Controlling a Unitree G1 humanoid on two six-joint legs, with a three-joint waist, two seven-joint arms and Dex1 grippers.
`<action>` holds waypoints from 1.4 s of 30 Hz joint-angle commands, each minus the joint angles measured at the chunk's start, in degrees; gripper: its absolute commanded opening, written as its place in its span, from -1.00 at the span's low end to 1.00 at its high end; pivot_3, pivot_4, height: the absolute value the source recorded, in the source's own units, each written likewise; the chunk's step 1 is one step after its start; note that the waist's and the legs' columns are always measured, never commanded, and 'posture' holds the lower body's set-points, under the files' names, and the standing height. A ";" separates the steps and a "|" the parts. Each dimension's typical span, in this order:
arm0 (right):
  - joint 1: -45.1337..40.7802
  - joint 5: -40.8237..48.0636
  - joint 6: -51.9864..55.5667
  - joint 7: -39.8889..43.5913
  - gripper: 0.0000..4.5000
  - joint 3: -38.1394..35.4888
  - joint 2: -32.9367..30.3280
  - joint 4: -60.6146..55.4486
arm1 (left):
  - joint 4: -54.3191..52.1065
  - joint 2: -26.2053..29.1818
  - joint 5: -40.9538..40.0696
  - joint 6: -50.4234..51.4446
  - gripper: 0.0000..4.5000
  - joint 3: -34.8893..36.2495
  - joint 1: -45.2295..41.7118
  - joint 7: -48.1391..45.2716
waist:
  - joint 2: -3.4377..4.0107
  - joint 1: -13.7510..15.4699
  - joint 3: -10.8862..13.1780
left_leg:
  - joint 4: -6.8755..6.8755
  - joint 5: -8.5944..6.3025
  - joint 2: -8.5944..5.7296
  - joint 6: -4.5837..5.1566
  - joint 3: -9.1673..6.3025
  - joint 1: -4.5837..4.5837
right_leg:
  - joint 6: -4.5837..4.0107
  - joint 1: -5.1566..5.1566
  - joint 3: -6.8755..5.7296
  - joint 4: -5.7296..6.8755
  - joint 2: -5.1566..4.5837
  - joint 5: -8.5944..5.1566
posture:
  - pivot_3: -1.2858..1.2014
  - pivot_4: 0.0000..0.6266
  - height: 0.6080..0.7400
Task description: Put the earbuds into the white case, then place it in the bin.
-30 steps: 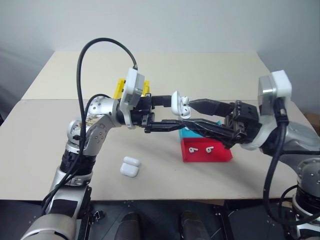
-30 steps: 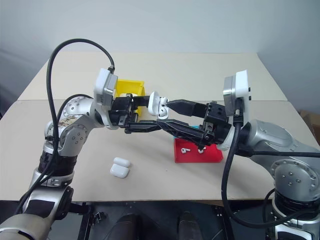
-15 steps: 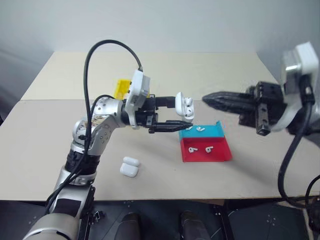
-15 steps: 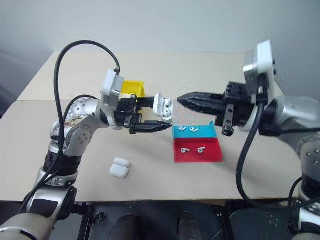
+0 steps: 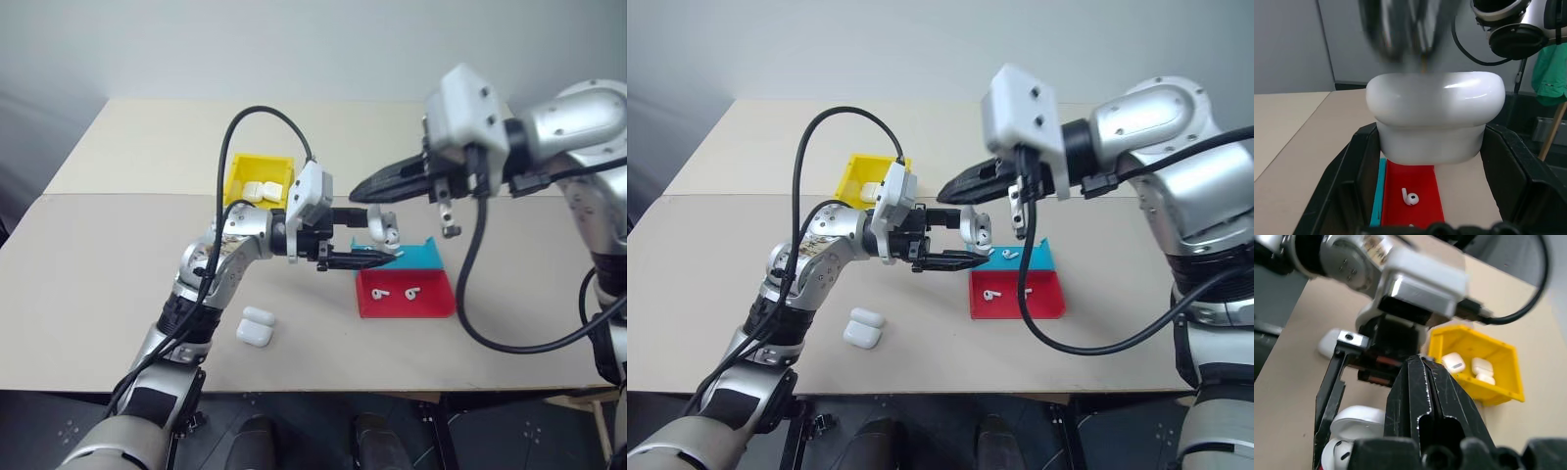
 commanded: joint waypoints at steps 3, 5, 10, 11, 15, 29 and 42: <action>0.50 -6.19 -6.91 5.15 -0.97 -0.27 -1.75 -0.96 | -2.38 0.16 -0.65 -1.06 0.23 1.49 -0.59 0.12 | 0.00 0.01 0.00 | 0.00 0.00 0.00 0.00 0.00 0.01 | 0.00 0.00 -0.01 0.01 0.00 0.00 | 0.03 -0.52 1.00; 0.99 -6.55 -6.96 5.62 -0.97 -1.47 -2.05 -0.50 | -2.81 0.67 -0.84 -0.92 0.23 1.93 -0.22 0.35 | 0.00 -0.05 0.00 | 0.00 0.00 0.00 0.00 0.00 0.04 | 0.00 0.00 -0.01 0.00 0.00 0.00 | 0.03 -0.52 1.00; 2.57 -5.88 -5.48 5.49 -0.97 -4.41 -3.14 -1.37 | -3.70 1.75 -1.61 -0.59 0.23 2.84 0.42 0.48 | 0.02 -0.11 0.00 | 0.02 0.00 0.00 0.00 0.02 0.07 | 0.00 0.01 0.03 0.02 -0.01 0.00 | 0.03 -0.52 1.00; 3.53 -5.85 -5.04 4.88 -0.97 -5.05 -3.38 -1.89 | -3.99 1.99 -1.46 -0.78 0.23 3.07 0.66 0.77 | 0.02 -0.10 0.00 | 0.01 0.00 0.00 0.00 0.02 0.08 | 0.00 0.01 0.02 0.02 0.00 0.00 | 0.03 -0.52 1.00; 6.28 -3.80 2.25 -2.72 -0.97 -9.28 -1.37 -4.56 | -5.37 2.66 -1.70 -0.54 0.23 4.35 0.69 2.30 | 0.02 -0.12 0.00 | 0.02 0.00 0.00 0.00 0.01 0.06 | 0.00 0.02 0.01 0.02 -0.01 0.00 | 0.03 -0.52 1.00; 29.50 19.76 33.00 -32.77 -0.97 -36.72 7.20 -22.13 | -14.29 4.55 -0.29 7.24 0.23 17.41 8.37 27.59 | 0.00 0.75 -0.01 | 0.01 -0.01 0.00 0.01 -0.05 0.10 | 0.01 0.10 -0.02 0.04 -0.01 0.01 | 0.03 -0.52 1.00; 35.39 23.61 31.77 -43.09 -0.97 -32.92 9.01 -29.68 | 0.08 0.49 17.45 22.54 0.23 13.17 2.50 57.27 | -0.06 1.04 -0.03 | 0.02 0.00 -0.03 0.01 -0.06 0.13 | 0.01 0.13 -0.01 0.03 -0.01 0.01 | 0.03 -0.52 1.00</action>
